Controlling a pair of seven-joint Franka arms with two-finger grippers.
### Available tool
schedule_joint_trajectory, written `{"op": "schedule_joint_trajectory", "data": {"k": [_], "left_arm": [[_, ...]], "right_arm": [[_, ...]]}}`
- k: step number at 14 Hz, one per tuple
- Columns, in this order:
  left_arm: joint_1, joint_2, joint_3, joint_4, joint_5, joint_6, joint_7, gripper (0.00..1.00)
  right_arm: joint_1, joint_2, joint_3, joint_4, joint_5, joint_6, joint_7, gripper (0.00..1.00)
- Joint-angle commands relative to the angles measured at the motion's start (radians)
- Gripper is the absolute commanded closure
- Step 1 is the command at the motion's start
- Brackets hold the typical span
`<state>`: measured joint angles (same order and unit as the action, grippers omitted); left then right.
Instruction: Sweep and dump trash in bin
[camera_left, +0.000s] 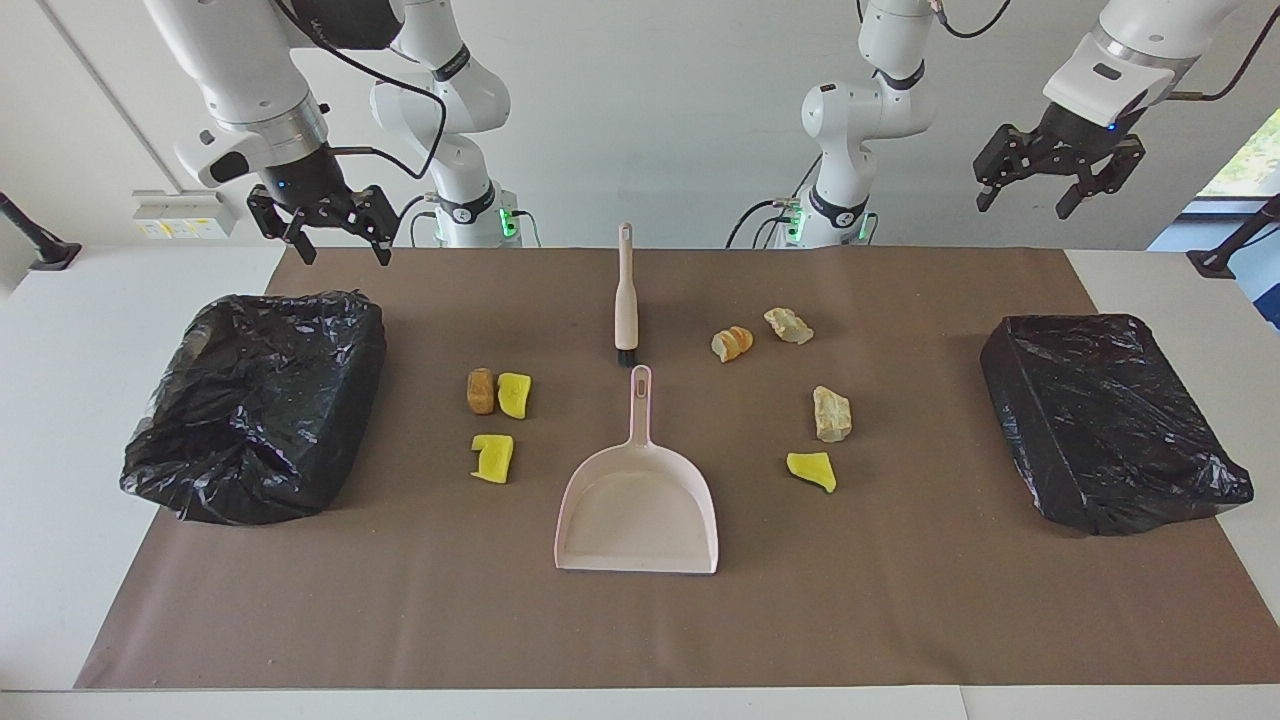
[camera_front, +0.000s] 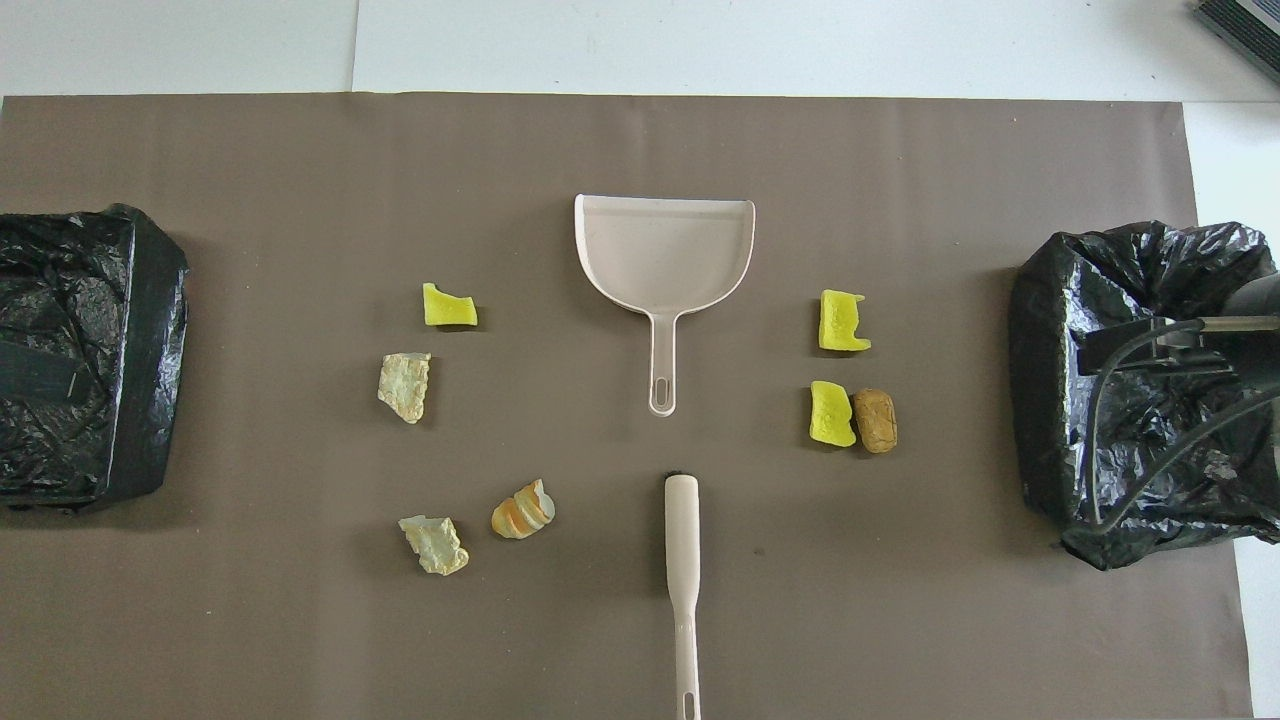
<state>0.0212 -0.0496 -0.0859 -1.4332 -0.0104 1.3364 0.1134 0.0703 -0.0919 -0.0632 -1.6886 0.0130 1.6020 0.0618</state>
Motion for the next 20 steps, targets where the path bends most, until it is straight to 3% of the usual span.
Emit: {"op": "schedule_joint_trajectory", "data": {"k": [1,9,15,17,20], "left_arm": [[-0.001,-0.024,0.0,-0.029,0.001,0.01,-0.001,0.0],[-0.072,-0.05,-0.037,-0.07,-0.029,0.043,-0.004,0.0],[-0.256,-0.151,-0.038,-0.31,-0.046,0.191,-0.144,0.0],[-0.346,-0.156,-0.037,-0.387,-0.068,0.233,-0.181,0.0],[-0.475,-0.156,-0.038,-0.519,-0.069,0.401,-0.323,0.0]], "right_arm": [[-0.012,0.0,0.002,-0.006,0.019,0.019,-0.019,0.0],[-0.012,0.0,0.002,-0.006,0.019,0.019,-0.019,0.0],[-0.012,0.0,0.002,-0.006,0.019,0.019,-0.019,0.0],[-0.012,0.0,0.002,-0.008,0.019,0.019,-0.019,0.0],[-0.012,0.0,0.002,-0.006,0.019,0.019,-0.019,0.0]]}}
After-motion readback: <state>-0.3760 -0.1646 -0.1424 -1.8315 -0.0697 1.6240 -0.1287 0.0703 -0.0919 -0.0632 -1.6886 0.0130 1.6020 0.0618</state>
